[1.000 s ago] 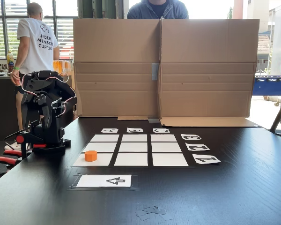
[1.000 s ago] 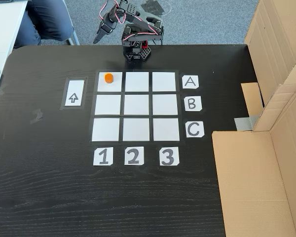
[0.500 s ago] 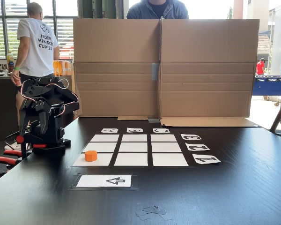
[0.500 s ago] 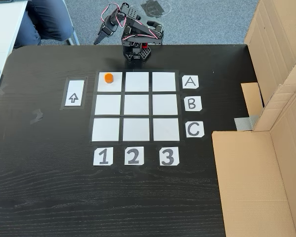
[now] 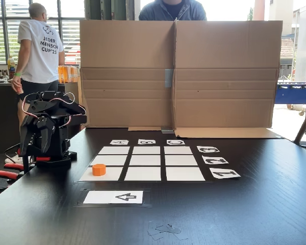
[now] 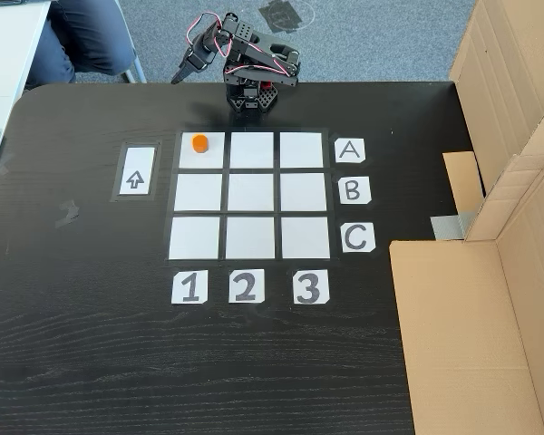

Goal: Pick up the round, orange token and place it in the grid on square A1.

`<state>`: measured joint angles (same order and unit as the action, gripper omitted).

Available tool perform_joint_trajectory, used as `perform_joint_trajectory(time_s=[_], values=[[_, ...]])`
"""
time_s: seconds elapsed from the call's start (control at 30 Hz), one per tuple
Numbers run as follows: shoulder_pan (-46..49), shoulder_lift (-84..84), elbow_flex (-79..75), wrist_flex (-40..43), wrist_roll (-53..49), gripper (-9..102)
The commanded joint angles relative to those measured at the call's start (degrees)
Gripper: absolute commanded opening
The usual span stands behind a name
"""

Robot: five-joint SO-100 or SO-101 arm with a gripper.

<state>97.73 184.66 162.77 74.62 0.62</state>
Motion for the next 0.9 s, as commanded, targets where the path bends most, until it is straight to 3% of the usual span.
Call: perform_joint_trajectory(time_s=[0.0,0.3,0.87], values=[[1.05,1.32,1.41,-2.20,0.79,21],[1.49,5.71,7.91,-5.71,0.62,3],[1.49,5.80,9.23,-6.06,0.79,-1]])
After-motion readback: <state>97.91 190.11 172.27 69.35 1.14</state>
